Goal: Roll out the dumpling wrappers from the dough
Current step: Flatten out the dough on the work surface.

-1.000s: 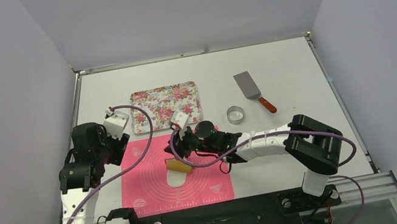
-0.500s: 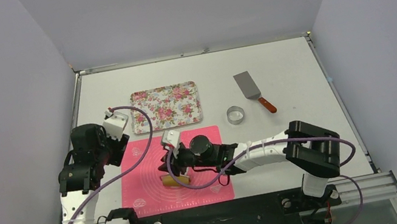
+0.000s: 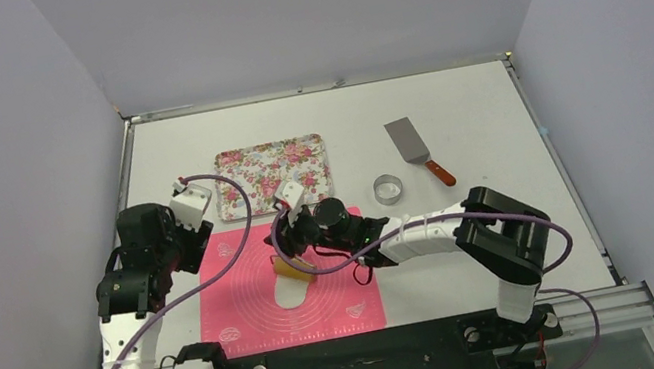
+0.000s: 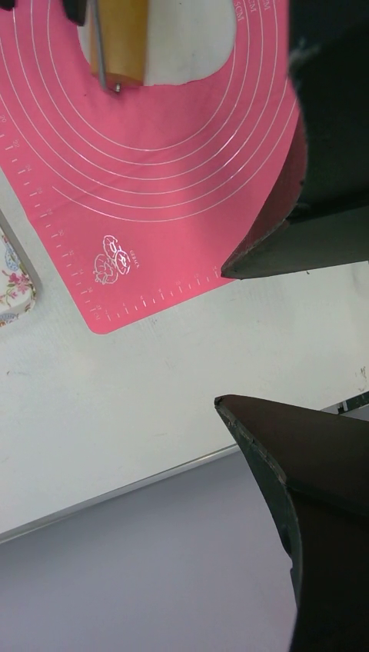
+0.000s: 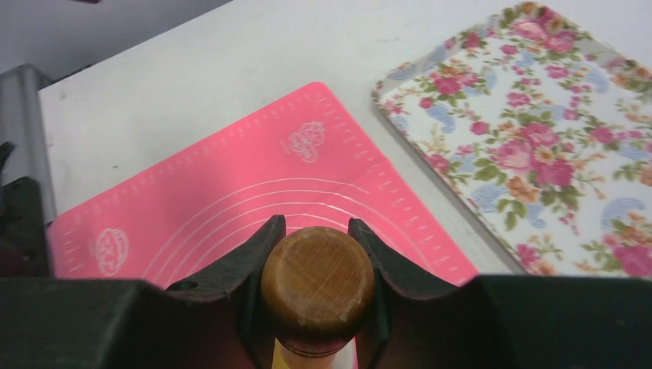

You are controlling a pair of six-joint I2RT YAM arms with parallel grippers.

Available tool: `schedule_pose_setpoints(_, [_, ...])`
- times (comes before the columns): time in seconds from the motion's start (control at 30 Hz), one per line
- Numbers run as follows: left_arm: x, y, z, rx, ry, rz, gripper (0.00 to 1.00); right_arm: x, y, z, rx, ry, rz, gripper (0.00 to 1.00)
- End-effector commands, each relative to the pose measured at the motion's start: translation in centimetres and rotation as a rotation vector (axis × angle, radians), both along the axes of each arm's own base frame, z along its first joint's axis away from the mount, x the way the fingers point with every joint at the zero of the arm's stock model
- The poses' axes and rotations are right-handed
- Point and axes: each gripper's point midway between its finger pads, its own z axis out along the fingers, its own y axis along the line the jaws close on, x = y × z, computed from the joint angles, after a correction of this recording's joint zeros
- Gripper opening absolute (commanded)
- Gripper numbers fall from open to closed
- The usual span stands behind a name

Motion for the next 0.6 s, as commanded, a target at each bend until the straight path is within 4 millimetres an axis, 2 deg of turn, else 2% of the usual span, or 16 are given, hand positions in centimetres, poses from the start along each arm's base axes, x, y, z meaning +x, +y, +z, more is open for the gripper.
schedule_pose_setpoints(0.0, [0.6, -0.2, 1.8, -0.014, -0.052, -0.009, 0.55, 2.7, -6.5, -10.4, -0.413, 0.015, -0.117, 0.00])
schedule_pose_setpoints(0.13, [0.6, -0.2, 2.1, -0.011, -0.059, -0.012, 0.55, 0.7, -6.4, -10.7, -0.408, 0.024, -0.064, 0.00])
schedule_pose_setpoints(0.37, [0.6, -0.2, 2.2, -0.011, -0.058, -0.012, 0.55, -7.4, -3.5, -10.8, -0.366, 0.059, 0.160, 0.00])
schedule_pose_setpoints(0.47, [0.5, -0.1, 2.2, -0.008, -0.060, -0.010, 0.55, -9.3, -3.1, -10.8, -0.341, 0.090, 0.219, 0.00])
schedule_pose_setpoints(0.57, [0.5, -0.1, 2.1, -0.008, -0.057, -0.009, 0.55, -10.3, -3.1, -11.2, -0.341, 0.111, 0.258, 0.00])
